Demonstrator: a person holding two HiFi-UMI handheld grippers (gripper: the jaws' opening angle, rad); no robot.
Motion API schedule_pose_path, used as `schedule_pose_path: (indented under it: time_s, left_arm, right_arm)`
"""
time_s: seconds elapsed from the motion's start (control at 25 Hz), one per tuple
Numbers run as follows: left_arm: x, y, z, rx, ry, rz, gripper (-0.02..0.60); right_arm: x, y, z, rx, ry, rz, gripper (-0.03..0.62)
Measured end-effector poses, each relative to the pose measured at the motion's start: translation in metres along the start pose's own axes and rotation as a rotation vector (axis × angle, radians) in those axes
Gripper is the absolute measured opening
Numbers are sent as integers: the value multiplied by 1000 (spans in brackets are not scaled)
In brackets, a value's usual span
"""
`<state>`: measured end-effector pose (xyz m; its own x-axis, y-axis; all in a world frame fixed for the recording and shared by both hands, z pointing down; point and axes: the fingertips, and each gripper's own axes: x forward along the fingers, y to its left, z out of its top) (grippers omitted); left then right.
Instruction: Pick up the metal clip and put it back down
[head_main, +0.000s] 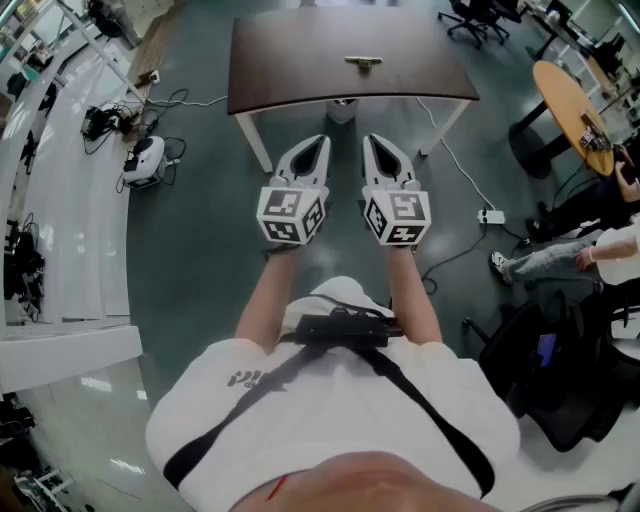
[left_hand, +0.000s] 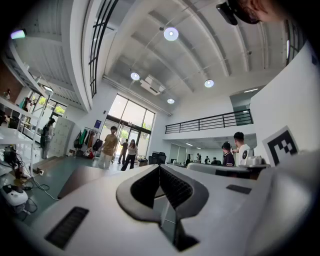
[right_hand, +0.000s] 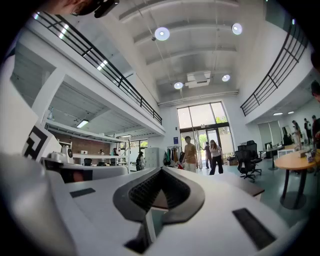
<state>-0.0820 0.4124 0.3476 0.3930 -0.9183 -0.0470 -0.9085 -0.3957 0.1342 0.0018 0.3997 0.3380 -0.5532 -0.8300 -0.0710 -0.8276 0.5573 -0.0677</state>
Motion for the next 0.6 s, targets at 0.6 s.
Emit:
schedule_pose_path:
  time_s: [0.6]
  left_arm:
    - [59, -53, -57, 15, 76, 57, 14]
  right_arm:
    - [-13, -83, -60, 75, 144, 43, 6]
